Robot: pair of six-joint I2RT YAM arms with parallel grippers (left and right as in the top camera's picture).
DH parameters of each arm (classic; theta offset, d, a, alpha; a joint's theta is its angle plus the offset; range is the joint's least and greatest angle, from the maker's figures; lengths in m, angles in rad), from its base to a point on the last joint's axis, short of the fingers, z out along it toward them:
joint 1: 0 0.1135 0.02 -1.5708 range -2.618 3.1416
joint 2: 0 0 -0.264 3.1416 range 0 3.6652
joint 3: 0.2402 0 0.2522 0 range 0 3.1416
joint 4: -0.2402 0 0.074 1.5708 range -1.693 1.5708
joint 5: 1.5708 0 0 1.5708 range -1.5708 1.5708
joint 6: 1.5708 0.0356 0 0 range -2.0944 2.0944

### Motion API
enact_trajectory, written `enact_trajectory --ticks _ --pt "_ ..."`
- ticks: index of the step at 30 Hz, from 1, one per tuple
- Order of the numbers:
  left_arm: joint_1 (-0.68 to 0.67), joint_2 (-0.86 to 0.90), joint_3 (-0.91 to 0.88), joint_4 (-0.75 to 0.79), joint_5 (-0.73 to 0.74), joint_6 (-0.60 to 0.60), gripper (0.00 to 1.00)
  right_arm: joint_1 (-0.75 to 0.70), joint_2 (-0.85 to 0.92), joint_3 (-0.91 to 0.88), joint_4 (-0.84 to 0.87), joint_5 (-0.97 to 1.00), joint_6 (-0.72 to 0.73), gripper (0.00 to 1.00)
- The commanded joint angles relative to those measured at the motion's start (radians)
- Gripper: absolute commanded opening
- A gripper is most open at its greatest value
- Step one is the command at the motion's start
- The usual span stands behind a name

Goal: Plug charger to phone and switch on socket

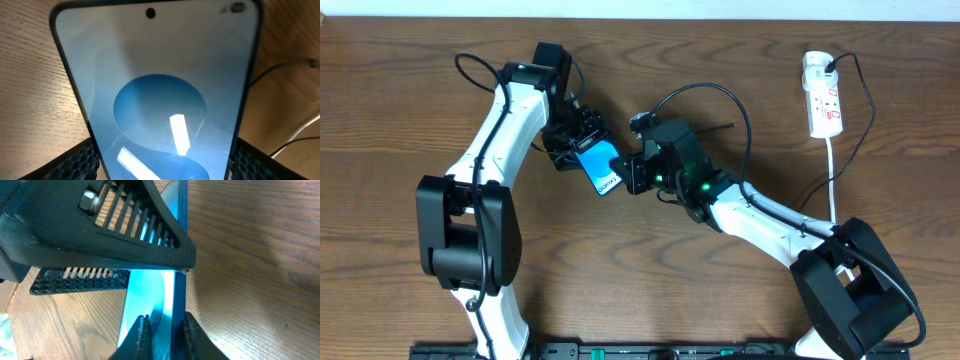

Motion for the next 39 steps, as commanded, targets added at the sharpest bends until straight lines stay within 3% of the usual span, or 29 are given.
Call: enact_trajectory --ticks 1,5,16,21,26,31,39 --pt "0.000 -0.025 0.022 0.005 0.017 -0.010 0.49 0.013 0.005 0.014 0.011 -0.047 0.003 0.05" --pt "0.000 -0.025 0.022 0.009 0.017 -0.010 0.50 0.013 0.005 0.014 0.011 -0.061 0.006 0.01" --pt "0.106 -0.062 0.023 0.035 0.020 0.004 0.75 -0.004 0.002 0.014 0.010 -0.100 -0.001 0.01" --pt "0.230 -0.138 0.023 0.037 0.092 0.096 0.89 -0.052 -0.018 0.014 0.010 -0.172 -0.041 0.01" --pt "0.326 -0.179 0.023 0.024 0.243 0.301 0.91 -0.130 -0.068 0.014 0.010 -0.320 -0.043 0.01" --pt "0.324 -0.180 0.021 -0.027 0.238 0.540 0.91 -0.230 -0.109 0.014 0.011 -0.523 0.047 0.01" --pt "0.206 -0.188 0.021 -0.021 0.171 0.960 0.90 -0.365 -0.111 0.026 0.022 -0.858 0.197 0.01"
